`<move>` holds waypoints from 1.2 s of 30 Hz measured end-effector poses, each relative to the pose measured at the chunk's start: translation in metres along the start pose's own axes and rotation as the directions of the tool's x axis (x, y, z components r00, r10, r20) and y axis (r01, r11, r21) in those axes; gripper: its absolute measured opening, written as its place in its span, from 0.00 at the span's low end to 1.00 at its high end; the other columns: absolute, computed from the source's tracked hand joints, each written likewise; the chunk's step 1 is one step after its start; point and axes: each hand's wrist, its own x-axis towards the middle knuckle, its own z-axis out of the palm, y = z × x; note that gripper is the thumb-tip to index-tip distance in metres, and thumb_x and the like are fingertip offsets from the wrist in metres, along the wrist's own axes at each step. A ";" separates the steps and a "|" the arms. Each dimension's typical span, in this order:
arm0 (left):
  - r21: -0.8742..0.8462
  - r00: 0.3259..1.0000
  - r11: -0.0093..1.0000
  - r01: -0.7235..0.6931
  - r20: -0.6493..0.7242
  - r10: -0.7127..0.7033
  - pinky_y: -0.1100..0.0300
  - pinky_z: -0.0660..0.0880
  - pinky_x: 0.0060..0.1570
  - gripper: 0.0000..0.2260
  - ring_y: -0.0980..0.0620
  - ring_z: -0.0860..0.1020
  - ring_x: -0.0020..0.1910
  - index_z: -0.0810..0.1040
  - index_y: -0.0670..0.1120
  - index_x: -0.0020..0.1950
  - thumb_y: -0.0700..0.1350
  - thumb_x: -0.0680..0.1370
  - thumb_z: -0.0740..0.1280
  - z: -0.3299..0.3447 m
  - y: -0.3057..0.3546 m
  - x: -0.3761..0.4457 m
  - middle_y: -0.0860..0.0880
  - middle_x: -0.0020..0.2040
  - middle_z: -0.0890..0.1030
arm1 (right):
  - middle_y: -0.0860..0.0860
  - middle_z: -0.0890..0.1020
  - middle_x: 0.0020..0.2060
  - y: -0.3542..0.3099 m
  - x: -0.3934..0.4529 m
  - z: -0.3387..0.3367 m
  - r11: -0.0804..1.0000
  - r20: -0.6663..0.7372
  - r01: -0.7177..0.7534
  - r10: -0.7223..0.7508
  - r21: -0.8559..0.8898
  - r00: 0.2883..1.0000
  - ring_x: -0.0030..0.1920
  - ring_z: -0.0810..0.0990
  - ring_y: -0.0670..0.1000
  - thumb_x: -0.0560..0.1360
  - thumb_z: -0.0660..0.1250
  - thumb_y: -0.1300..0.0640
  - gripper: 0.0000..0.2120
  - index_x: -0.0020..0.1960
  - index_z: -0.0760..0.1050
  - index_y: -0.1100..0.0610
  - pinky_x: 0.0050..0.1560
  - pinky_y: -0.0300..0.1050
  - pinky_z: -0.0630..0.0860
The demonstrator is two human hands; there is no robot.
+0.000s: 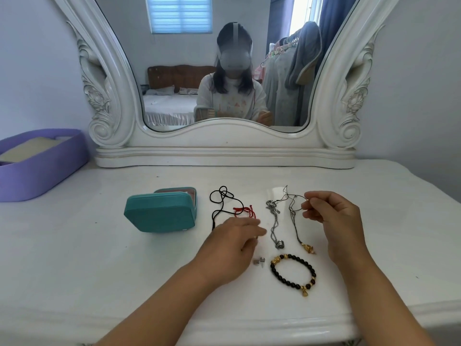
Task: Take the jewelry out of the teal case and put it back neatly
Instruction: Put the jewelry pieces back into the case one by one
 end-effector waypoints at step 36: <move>0.054 0.963 0.996 -0.077 0.264 0.060 0.63 0.59 0.70 0.20 0.54 0.64 0.72 0.72 0.51 0.66 0.36 0.79 0.54 0.014 0.008 0.046 0.52 0.73 0.66 | 0.45 0.78 0.38 0.012 -0.022 -0.020 0.814 0.157 0.056 0.044 -0.579 0.987 0.34 0.74 0.37 0.68 0.72 0.55 0.02 0.38 0.79 0.52 0.35 0.27 0.67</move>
